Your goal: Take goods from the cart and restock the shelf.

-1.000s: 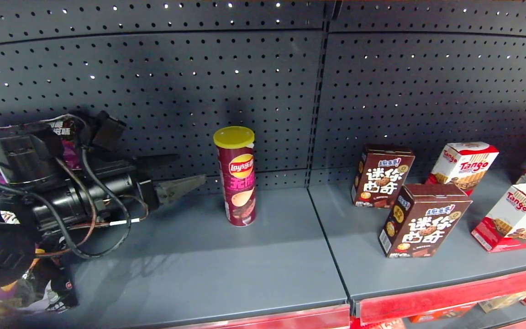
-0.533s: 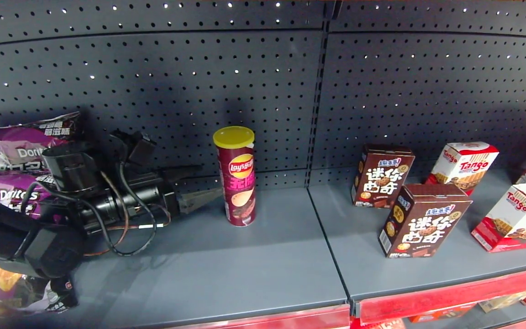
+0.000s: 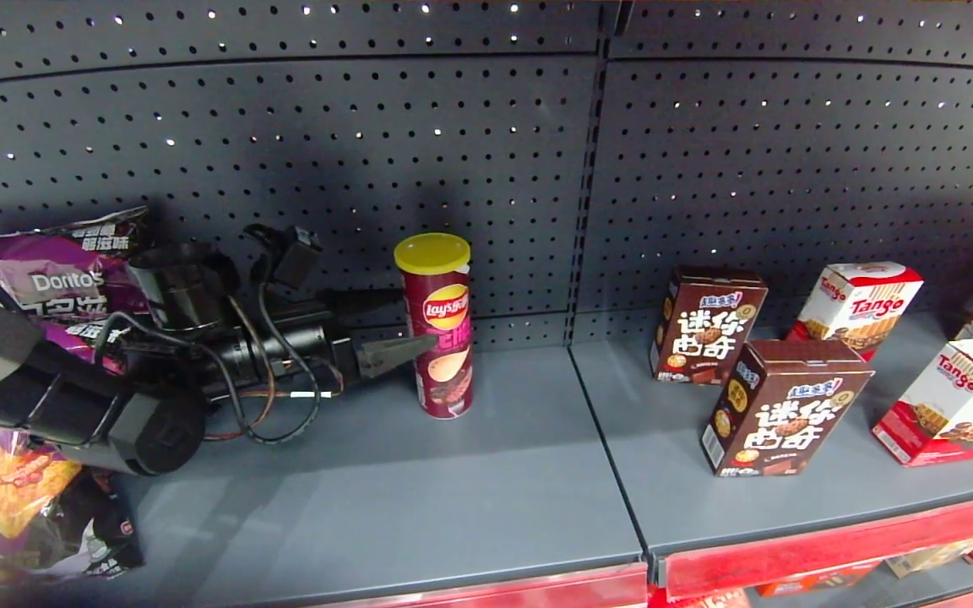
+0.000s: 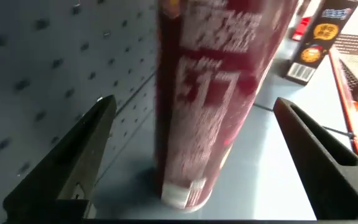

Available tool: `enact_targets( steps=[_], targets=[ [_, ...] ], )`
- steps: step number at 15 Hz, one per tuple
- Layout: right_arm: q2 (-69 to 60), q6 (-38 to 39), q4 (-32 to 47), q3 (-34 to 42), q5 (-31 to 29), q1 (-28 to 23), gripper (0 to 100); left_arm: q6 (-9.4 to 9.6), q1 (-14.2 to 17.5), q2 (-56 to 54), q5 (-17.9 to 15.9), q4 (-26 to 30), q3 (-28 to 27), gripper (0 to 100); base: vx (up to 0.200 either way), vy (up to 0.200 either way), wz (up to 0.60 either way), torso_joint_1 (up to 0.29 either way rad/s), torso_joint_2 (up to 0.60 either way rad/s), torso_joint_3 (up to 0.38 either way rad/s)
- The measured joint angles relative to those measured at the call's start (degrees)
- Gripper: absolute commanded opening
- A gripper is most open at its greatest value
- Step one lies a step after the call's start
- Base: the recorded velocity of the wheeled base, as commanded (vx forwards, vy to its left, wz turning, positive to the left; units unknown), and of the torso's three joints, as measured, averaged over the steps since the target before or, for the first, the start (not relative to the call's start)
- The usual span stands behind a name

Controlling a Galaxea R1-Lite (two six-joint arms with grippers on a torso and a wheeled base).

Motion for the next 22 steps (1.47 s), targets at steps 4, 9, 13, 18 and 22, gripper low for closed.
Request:
enact_targets(
  steps=[4, 9, 13, 18, 22],
  targets=[
    [-0.09, 0.02, 0.00, -0.09, 0.02, 0.00, 0, 0.00, -1.63, 1.87, -0.37, -0.06, -1.74, 100, 0.000, 0.000, 0.00, 0.000, 0.00, 0.000],
    [-0.26, 0.00, 0.15, 0.13, -0.05, 0.00, 0, -0.27, -2.07, 4.57, -0.39, 2.97, -7.75, 100, 0.000, 0.000, 0.00, 0.000, 0.00, 0.000],
    [-0.37, 0.02, 0.13, 0.26, -0.05, 0.00, 0, -0.33, -2.82, 5.46, -0.26, 3.66, -9.22, 100, 0.000, 0.000, 0.00, 0.000, 0.00, 0.000],
    [-0.41, 0.00, 0.09, 0.72, -0.02, 0.05, 0, -0.33, -3.25, 6.51, 0.05, 3.66, -10.31, 0, 0.000, 0.000, 0.00, 0.000, 0.00, 0.000],
    [-0.33, 0.02, 0.09, 0.74, -0.02, 0.00, 0, -0.27, -3.34, 4.88, 0.18, 3.39, -7.42, 0, 0.000, 0.000, 0.00, 0.000, 0.00, 0.000]
  ],
)
